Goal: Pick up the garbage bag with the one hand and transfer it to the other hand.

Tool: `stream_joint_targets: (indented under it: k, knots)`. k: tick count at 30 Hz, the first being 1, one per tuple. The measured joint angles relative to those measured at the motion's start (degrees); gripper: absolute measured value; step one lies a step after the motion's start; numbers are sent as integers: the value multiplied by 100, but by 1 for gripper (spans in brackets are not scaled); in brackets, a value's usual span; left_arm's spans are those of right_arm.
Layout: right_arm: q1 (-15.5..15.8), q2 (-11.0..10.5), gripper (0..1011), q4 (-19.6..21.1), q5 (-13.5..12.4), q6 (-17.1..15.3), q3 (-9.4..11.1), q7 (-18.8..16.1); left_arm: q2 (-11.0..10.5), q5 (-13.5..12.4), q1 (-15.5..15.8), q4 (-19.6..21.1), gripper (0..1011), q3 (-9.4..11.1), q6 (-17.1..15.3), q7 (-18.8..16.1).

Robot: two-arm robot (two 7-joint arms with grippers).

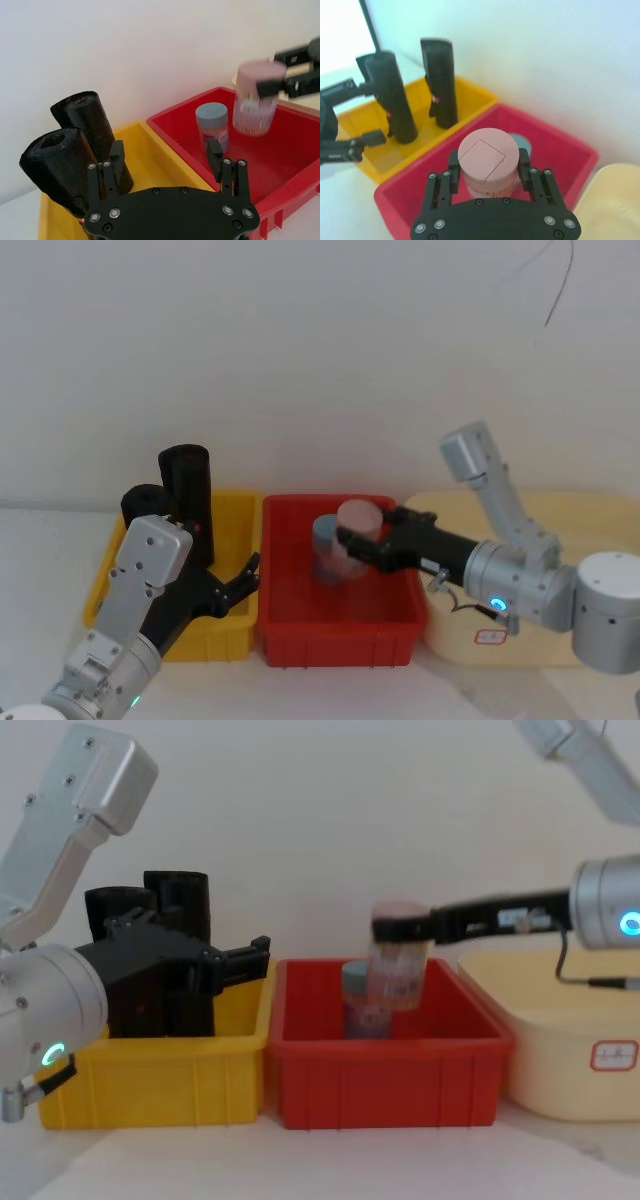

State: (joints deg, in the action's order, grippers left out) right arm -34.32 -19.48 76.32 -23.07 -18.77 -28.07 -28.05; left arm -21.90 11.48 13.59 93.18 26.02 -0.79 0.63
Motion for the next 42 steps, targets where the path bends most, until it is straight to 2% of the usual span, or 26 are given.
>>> stream_joint_targets:
  k: [9, 16, 27, 29, 39, 41, 42]
  knots:
    - [67, -142, 663, 432, -3, 204, 286, 333, 0, 0, 0, 0, 1001, 0, 0, 0]
    - [108, -240, 663, 673, 139, 321, 523, 734, 0, 0, 0, 0, 1001, 0, 0, 0]
    - [178, -344, 663, 762, 394, 353, 787, 1273, 0, 0, 0, 0, 1001, 0, 0, 0]
    - [232, -382, 663, 761, 457, 325, 881, 1430, 0, 0, 0, 0, 1001, 0, 0, 0]
    - [447, -463, 663, 678, 529, 122, 1133, 1765, 0, 0, 0, 0, 1001, 0, 0, 0]
    - [500, -477, 682, 653, 531, 91, 1192, 1819, 0, 0, 0, 0, 1001, 0, 0, 0]
    - [519, -482, 735, 645, 532, 81, 1209, 1836, 0, 0, 0, 0, 1001, 0, 0, 0]
